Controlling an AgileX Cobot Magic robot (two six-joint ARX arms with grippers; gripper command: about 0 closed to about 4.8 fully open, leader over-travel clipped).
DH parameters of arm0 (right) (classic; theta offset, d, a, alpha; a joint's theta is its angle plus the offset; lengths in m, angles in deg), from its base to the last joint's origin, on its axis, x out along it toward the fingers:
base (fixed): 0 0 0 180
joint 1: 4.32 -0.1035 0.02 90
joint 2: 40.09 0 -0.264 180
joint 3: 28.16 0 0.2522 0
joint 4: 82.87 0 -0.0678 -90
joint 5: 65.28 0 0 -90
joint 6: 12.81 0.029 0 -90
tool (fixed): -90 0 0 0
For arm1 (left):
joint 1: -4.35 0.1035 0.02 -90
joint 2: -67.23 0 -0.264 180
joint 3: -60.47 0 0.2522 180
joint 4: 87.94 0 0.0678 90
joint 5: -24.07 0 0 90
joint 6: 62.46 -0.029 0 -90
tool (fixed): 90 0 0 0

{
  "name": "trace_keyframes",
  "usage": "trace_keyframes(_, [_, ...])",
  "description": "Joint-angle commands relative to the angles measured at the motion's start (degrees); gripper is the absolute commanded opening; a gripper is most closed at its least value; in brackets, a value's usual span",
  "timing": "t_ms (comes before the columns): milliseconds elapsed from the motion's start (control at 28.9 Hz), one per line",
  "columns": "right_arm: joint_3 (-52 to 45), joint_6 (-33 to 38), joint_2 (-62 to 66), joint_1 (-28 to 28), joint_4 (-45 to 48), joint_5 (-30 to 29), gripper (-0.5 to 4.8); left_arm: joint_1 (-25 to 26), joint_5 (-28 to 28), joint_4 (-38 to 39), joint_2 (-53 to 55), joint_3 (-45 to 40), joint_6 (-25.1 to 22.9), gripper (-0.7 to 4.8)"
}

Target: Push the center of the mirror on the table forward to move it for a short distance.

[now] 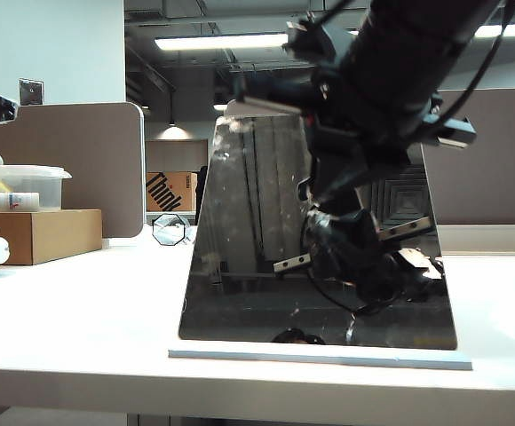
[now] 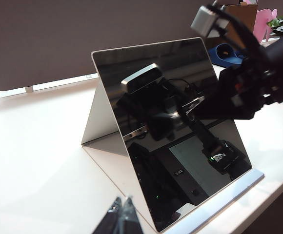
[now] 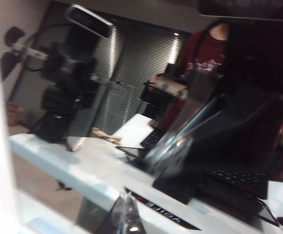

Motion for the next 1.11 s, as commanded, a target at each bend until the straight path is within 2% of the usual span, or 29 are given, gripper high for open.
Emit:
trace_keyframes(35, [0.24,0.20,0.00,1.40,2.75,-0.11,-0.06,0.02,-0.20,-0.55,0.07,-0.02,-0.02,-0.05])
trace_keyframes(242, [0.24,-0.11,1.79,3.04,3.28,-3.26,-0.06,0.02,-0.20,-0.55,0.07,-0.02,-0.02,-0.05])
trace_keyframes(553, [0.26,-0.20,4.68,3.41,5.31,-2.16,-0.06,0.02,-0.22,-0.55,0.07,-0.02,-0.02,-0.05])
trace_keyframes(760, [0.46,-1.14,6.67,5.97,8.68,-2.29,-0.06,0.09,-0.20,-0.55,0.07,-0.02,-0.02,-0.05])
trace_keyframes(1106, [8.55,-6.29,14.53,11.45,8.72,-3.80,-0.06,0.11,-0.24,-0.55,0.07,-0.02,-0.02,-0.05])
